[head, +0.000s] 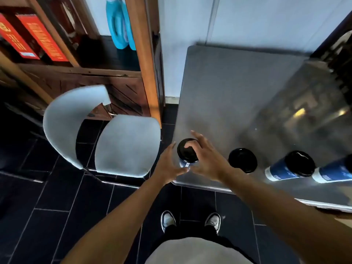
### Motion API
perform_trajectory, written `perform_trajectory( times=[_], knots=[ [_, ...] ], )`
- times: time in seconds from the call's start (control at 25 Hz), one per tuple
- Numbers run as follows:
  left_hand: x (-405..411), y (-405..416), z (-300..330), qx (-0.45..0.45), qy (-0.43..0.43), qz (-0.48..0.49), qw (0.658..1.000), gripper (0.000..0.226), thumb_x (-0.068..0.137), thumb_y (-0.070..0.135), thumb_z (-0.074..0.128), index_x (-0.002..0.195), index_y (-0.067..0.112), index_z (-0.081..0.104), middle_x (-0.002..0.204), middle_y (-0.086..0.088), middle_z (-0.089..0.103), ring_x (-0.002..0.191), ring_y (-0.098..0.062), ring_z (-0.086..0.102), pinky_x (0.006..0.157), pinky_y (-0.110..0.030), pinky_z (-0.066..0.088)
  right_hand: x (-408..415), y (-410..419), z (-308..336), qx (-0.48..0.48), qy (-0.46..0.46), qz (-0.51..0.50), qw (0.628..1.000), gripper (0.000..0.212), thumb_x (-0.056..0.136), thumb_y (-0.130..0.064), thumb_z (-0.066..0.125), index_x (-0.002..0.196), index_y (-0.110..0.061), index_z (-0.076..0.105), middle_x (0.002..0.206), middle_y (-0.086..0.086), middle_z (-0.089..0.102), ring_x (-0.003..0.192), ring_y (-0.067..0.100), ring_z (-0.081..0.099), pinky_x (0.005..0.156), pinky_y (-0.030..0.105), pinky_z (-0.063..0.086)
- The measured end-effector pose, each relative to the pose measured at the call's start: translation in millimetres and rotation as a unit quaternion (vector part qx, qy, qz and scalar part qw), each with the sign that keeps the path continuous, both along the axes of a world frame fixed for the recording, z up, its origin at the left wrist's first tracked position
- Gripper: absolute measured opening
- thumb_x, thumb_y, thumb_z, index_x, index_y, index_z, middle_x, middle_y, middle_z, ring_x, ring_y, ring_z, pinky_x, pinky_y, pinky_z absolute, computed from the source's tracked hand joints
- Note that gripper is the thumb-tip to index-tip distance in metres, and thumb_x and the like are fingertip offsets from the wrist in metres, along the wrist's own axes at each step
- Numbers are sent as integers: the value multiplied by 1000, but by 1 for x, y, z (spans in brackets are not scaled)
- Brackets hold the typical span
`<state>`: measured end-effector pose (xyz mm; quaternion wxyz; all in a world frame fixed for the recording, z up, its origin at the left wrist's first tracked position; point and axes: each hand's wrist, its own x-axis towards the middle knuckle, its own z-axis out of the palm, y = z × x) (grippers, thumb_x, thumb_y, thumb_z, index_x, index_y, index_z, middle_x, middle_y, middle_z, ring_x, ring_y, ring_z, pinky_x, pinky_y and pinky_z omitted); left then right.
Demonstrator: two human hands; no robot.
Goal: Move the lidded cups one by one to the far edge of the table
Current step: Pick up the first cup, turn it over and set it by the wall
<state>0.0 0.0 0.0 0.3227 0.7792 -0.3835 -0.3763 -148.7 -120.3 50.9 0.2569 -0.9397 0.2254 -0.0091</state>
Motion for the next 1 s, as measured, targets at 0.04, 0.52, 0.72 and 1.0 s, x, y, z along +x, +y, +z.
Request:
perform_trajectory(
  times=[0.04, 0.52, 0.72, 1.0],
  knots=[
    [-1, -5, 0, -7, 16, 7, 1000, 107, 70, 33, 89, 157, 24, 28, 156, -1, 43, 144, -22, 40, 118, -46, 37, 1, -1, -3, 8, -4, -8, 1000, 71, 80, -37, 80, 138, -24, 41, 167, 4, 9, 151, 33, 23, 115, 44, 40],
    [4, -1, 0, 8, 58, -13, 998, 61, 71, 30, 87, 126, 22, 62, 112, 5, 72, 106, -17, 66, 96, -39, 54, 6, -6, -13, 111, -37, -62, 991, 59, 75, -21, 78, 126, -26, 50, 141, 1, 44, 119, 19, 52, 95, 21, 43],
    [-4, 13, 25, -23, 211, 42, 976, 68, 67, 56, 84, 128, 34, 62, 104, 7, 76, 97, -9, 74, 84, -30, 59, 11, -16, 6, 324, -39, -194, 925, 47, 76, -40, 58, 122, -27, 60, 111, -2, 68, 102, 16, 64, 85, 33, 51],
    [-30, 16, 51, -40, 469, 141, 871, 48, 96, 33, 66, 141, 25, 49, 116, -17, 73, 90, -30, 75, 70, -40, 61, 15, -5, -2, 426, 17, -283, 859, 29, 101, -36, 33, 107, -13, 51, 113, 26, 62, 101, 44, 64, 75, 47, 55]
  ],
)
